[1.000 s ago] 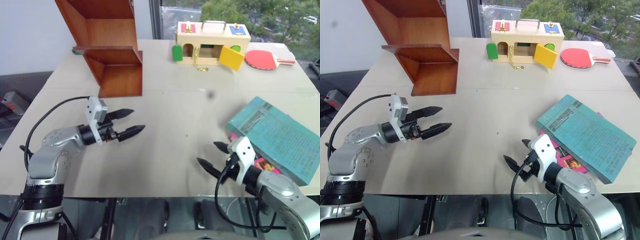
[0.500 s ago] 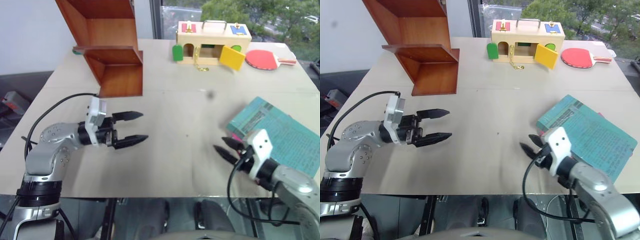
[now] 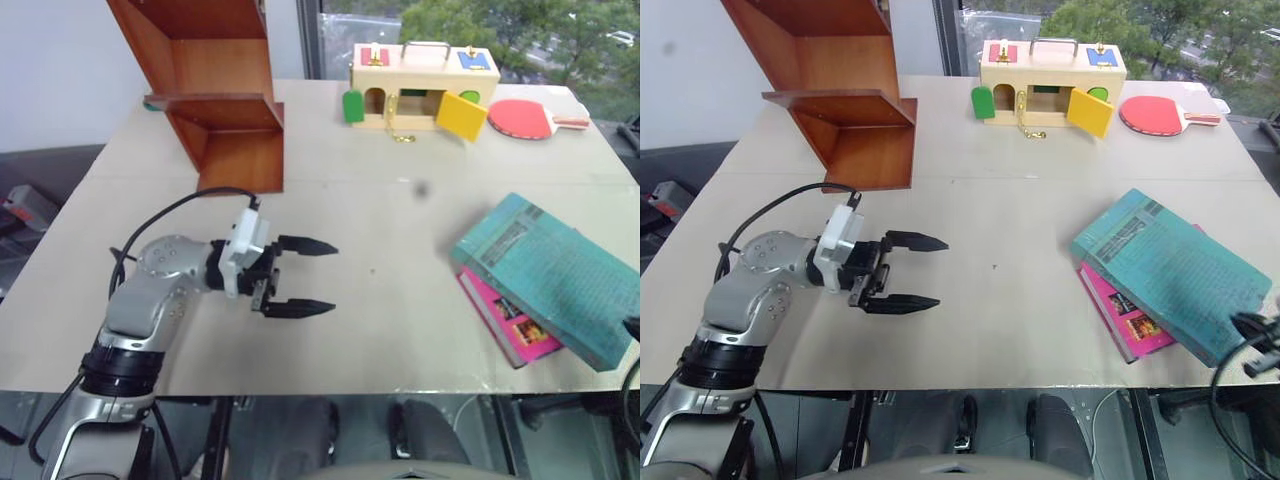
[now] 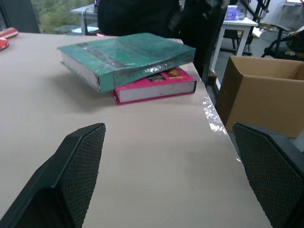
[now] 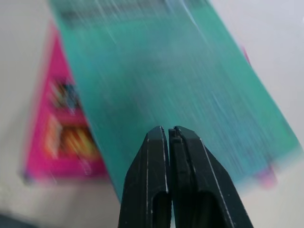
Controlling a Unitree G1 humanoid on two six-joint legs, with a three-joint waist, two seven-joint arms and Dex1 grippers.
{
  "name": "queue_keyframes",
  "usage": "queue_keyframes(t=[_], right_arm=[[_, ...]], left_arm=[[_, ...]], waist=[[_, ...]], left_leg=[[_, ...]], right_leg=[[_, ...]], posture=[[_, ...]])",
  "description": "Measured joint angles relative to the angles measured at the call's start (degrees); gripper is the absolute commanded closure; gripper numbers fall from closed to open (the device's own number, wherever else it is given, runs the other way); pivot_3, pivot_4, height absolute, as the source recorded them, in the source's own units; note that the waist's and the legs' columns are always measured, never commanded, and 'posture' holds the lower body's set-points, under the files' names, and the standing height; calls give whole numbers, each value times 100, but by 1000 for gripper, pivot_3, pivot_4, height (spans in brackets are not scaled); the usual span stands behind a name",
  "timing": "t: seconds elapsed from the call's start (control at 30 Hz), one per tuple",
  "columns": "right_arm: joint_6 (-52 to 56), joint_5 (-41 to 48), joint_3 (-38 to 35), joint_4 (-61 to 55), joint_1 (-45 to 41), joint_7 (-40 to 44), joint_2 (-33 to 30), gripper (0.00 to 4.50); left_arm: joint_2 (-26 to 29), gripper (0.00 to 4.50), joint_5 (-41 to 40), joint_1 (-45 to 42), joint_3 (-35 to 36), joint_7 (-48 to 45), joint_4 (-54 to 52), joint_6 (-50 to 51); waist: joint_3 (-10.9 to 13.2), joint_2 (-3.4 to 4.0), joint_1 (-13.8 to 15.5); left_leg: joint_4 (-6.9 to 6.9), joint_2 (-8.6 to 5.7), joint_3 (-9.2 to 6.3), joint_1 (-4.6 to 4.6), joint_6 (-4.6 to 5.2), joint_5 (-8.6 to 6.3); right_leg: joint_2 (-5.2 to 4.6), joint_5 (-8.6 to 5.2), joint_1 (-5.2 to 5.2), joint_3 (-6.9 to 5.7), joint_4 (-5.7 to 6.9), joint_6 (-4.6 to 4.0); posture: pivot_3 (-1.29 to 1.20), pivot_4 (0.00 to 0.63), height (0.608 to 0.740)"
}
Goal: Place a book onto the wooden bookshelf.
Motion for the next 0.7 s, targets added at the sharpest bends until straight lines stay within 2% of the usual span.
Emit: queue_keyframes(t=[0.13, 0.23, 0.43, 0.7], right_arm=[[-148, -364, 42, 310, 136, 24, 23, 4403], [-387, -730, 572, 545, -7, -48, 45, 4403], [-398, -804, 1252, 533, -614, -82, 113, 4403], [-234, -681, 1531, 197, -756, -19, 180, 4403]], left_arm=[[-11, 0, 0, -17, -63, -31, -2, 0], [-13, 0, -1, -7, -63, -30, -10, 0], [-11, 0, 0, 11, -65, -20, -19, -3], [-11, 0, 0, 55, -64, 40, -20, -7]], waist=[[-1, 1, -13], [-2, -1, -11], [-7, 14, -1], [-7, 14, 7]], left_leg=[[0, 1, 6, 2, 1, 0], [0, 6, 5, 2, 0, 0], [1, 6, 4, -1, 0, 0], [1, 5, 4, -2, -1, 0]], right_leg=[[-4, 0, -2, 9, 0, 1], [-3, -1, -3, 9, -1, 0], [1, -1, -6, 9, 1, 0], [3, -1, -5, 9, 0, 0]], posture=[[0, 150, 740], [0, 150, 740], [0, 150, 740], [0, 150, 740]])
